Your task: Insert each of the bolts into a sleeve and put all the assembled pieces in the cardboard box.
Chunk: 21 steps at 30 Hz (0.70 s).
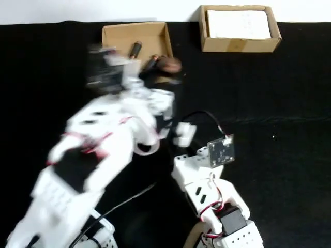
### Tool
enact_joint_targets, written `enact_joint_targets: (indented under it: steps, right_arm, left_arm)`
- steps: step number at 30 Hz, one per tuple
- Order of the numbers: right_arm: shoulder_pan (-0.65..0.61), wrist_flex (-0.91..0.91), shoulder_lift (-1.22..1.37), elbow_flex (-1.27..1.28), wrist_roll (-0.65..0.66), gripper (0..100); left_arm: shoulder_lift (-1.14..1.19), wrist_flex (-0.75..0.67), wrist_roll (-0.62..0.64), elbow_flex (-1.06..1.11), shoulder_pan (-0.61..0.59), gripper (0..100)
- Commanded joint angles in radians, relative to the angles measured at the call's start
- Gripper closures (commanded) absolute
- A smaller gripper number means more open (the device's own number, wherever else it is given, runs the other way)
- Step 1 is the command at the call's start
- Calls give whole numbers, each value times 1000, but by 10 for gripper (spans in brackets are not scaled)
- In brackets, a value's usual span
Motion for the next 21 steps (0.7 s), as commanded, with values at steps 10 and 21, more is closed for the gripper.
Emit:
enact_joint_targets:
  steps: [10, 21]
  right_arm:
    - [-65, 363, -13, -266, -127, 992]
    - [70, 278, -13, -544, -124, 992]
  left_arm:
    - [143, 69, 8, -214, -120, 991]
    - [142, 91, 12, -219, -134, 991]
